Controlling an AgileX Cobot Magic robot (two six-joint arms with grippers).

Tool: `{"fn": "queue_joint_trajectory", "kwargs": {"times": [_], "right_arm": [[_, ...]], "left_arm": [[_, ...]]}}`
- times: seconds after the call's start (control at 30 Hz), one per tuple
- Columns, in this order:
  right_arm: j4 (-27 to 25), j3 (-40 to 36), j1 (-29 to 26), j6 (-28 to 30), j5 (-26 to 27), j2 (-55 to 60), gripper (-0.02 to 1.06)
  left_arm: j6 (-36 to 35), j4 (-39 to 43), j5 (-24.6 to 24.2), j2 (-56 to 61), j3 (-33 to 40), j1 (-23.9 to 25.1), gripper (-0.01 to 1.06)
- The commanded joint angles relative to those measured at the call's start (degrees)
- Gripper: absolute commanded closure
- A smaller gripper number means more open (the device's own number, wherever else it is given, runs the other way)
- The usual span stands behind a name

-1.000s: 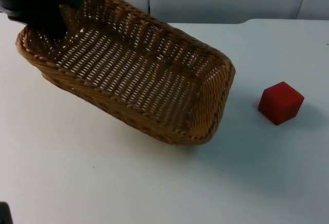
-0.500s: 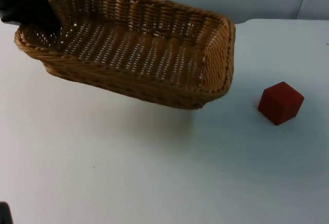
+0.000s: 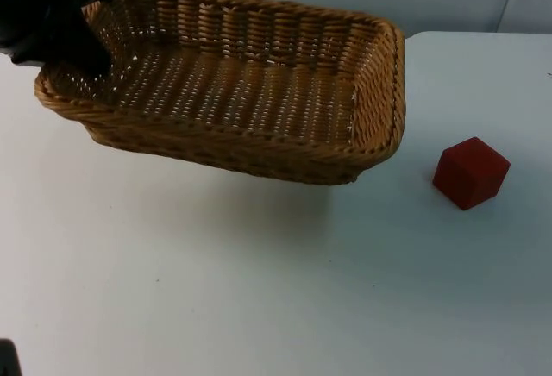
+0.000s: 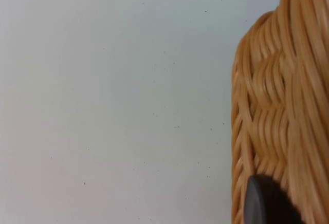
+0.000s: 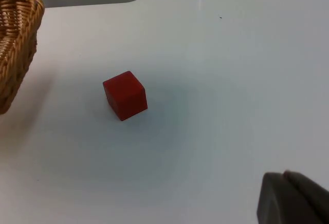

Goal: Pick up the basket with the left hand and place the cube into the basket with the right hand.

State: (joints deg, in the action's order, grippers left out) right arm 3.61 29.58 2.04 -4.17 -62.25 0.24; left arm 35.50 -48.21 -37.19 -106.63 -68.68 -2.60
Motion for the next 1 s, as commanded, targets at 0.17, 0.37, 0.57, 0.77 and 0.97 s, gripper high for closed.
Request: {"fn": "queue_joint_trajectory", "kwargs": {"times": [0.17, 0.37, 0.57, 0.77, 0.97], "right_arm": [[-0.1, -0.4, -0.3, 0.5, 0.4, -0.2, 1.05], [-0.1, -0.4, -0.3, 0.5, 0.4, -0.2, 1.05], [-0.1, -0.4, -0.3, 0.5, 0.4, -0.2, 1.05], [9.1, -0.3, -0.3, -1.1, 1.5, -0.2, 1.05], [36.5, 0.6, -0.3, -19.6, 3.4, -0.2, 1.05]], "left_arm": [[-0.3, -1.9, -0.1, 0.8, 0.2, 0.1, 1.05], [-0.3, -1.9, 0.1, 0.8, 0.2, 0.1, 1.05], [-0.3, -2.0, 0.3, 0.8, 0.2, 0.1, 1.05], [-0.2, -2.0, 0.6, 0.8, 0.2, 0.1, 1.05], [0.0, -2.1, 0.9, 0.8, 0.2, 0.1, 1.05]]}}
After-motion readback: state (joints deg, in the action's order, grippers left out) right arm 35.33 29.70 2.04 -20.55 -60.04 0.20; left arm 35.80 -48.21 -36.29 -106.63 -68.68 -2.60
